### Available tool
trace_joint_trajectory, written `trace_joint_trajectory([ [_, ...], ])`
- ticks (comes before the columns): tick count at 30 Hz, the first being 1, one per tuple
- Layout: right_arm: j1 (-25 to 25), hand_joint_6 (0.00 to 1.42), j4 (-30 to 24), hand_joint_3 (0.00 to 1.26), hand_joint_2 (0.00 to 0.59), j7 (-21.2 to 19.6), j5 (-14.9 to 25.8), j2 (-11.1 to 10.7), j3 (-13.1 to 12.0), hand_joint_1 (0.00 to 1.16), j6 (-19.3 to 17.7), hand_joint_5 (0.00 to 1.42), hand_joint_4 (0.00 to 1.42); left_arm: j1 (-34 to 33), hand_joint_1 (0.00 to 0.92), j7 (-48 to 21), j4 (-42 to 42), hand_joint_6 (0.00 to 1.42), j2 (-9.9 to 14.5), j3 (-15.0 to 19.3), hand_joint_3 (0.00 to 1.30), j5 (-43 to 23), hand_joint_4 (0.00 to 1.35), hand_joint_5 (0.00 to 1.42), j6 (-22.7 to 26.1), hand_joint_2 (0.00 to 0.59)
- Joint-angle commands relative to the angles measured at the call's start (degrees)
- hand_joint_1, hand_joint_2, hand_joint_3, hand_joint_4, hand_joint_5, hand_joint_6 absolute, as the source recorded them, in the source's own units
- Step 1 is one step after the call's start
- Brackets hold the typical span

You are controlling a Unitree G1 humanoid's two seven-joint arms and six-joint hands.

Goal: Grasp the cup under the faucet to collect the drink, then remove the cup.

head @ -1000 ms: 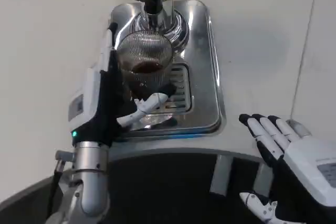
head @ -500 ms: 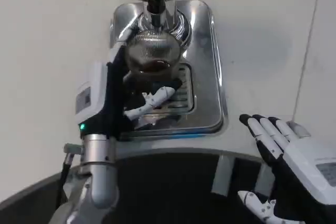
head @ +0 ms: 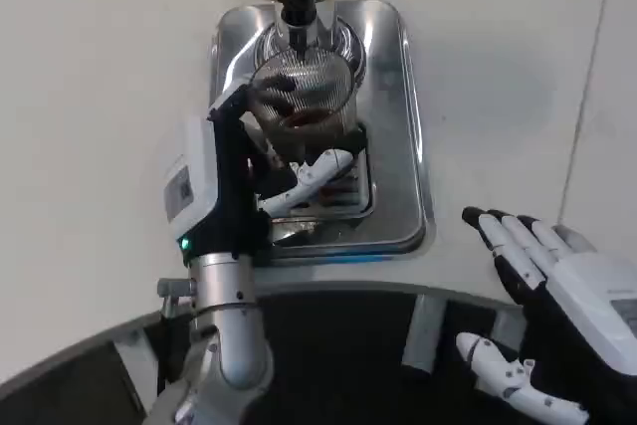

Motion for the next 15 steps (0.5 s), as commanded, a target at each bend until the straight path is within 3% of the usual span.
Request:
trace_joint_trajectory([
  [1,0.9,0.0,-0.4,0.0,0.496,0.0,-0.7,0.7,0.8,0.01,0.3,0.0,0.0,2.5,0.711,0.3,-1.0,1.42,0.0,-0.2,1.22,-0.4,1.2,1.35,-0.4,0.061],
  [15,-2.1,0.0,2.2,0.0,0.502,-0.8,0.4,0.4,1.4,0.02,-0.6,0.0,0.0,11.4,0.722,-2.9,-13.3,1.42,6.5,-0.7,1.27,2.6,1.17,1.35,-0.5,0.047],
])
